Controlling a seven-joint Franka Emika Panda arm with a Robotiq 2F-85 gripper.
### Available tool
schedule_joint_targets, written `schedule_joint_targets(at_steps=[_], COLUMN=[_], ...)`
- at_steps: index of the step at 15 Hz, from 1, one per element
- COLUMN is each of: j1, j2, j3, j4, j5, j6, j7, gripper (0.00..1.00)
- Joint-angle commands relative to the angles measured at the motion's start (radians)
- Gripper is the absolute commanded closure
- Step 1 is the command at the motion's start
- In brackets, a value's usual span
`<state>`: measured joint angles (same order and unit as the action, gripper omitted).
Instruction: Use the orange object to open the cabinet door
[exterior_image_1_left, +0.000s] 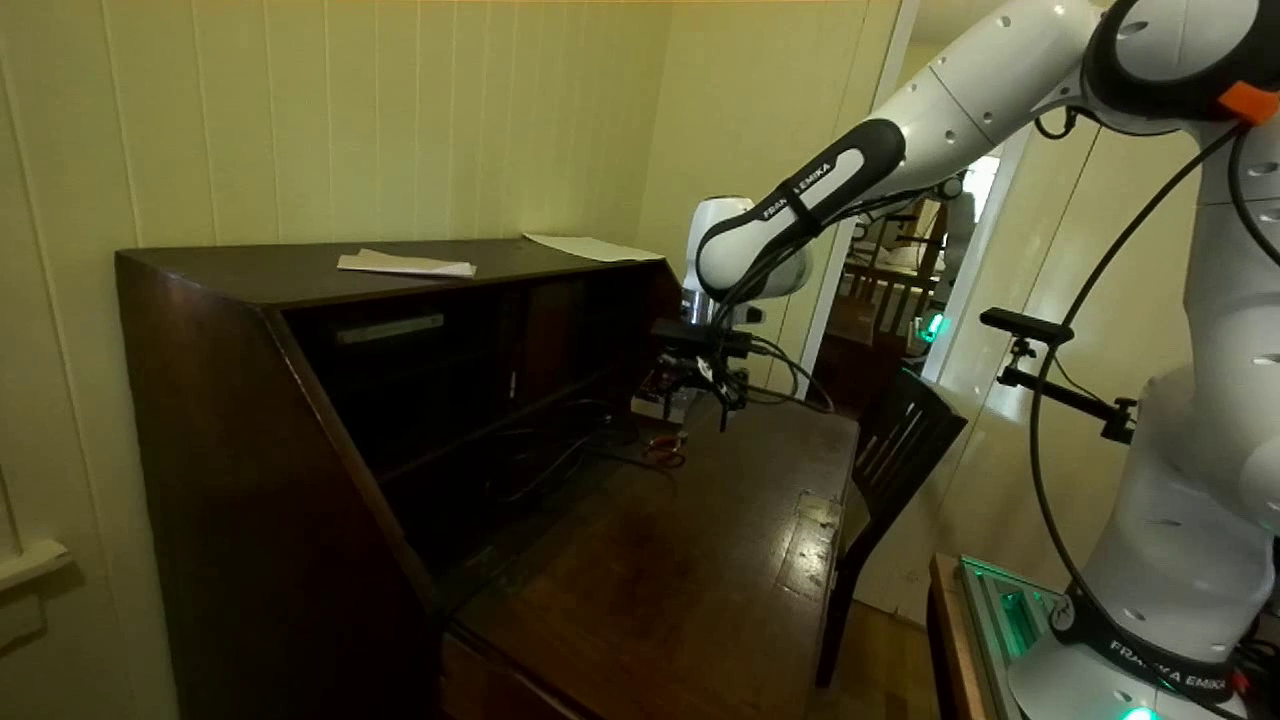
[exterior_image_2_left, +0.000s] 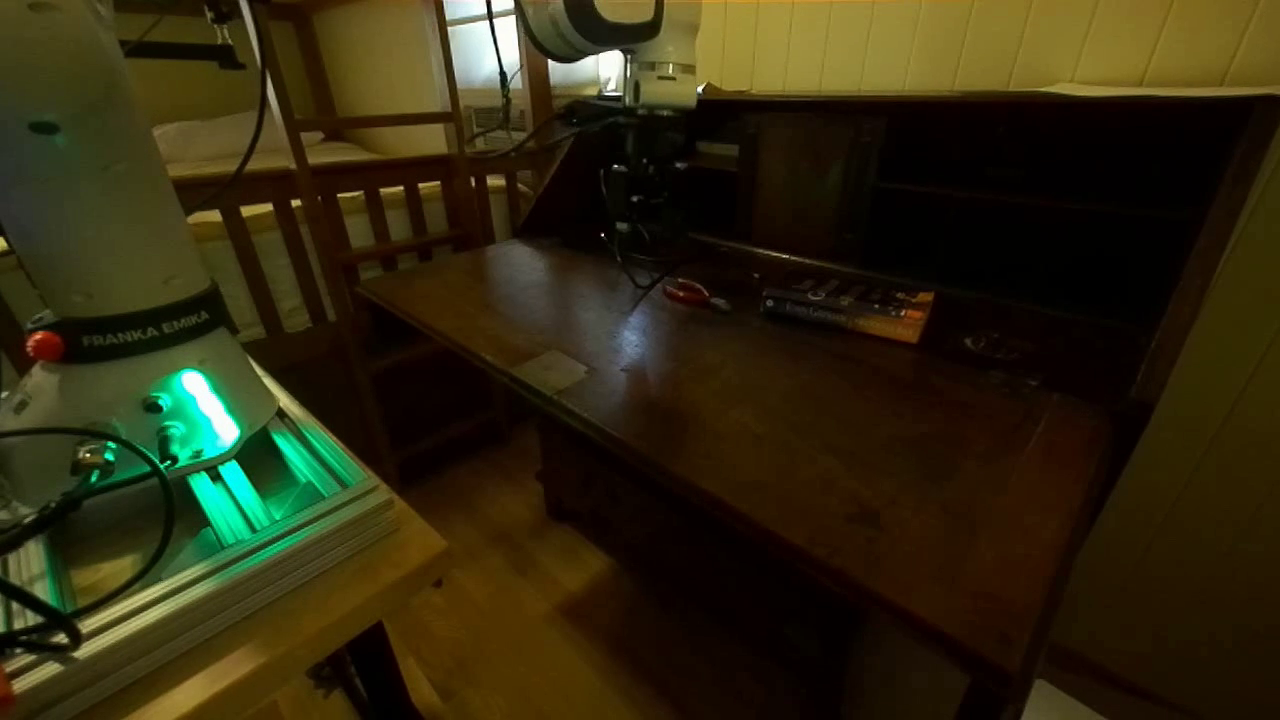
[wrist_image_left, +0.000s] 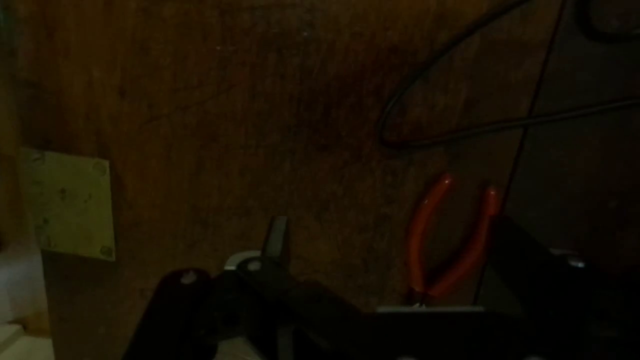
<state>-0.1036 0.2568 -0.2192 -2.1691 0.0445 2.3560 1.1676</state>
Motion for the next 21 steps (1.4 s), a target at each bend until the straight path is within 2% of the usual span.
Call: schedule_joint_targets(at_steps=[1,4,6,13,18,21], j1=[-0.025,-0.033,-0.043,-0.034,-0.027,0.002], j2=[0.076,0.133,0.173,0.249,0.268,0.248], j3=[0.005,0.010,0.023,0.037,0.035,0.017], j4=[0.051,0.093,0.130,0.199,0.195,0.150], j5=[0.129,0.190,0.204,0.187,0.191,0.173], j6=[0.054,0.088,0.103,0.099,0.118,0.177], j7=[0.069,0.080,0.026,-0.051,-0.043,0.001], gripper=[0.00,0.00,0.00,0.00,0.00,0.00])
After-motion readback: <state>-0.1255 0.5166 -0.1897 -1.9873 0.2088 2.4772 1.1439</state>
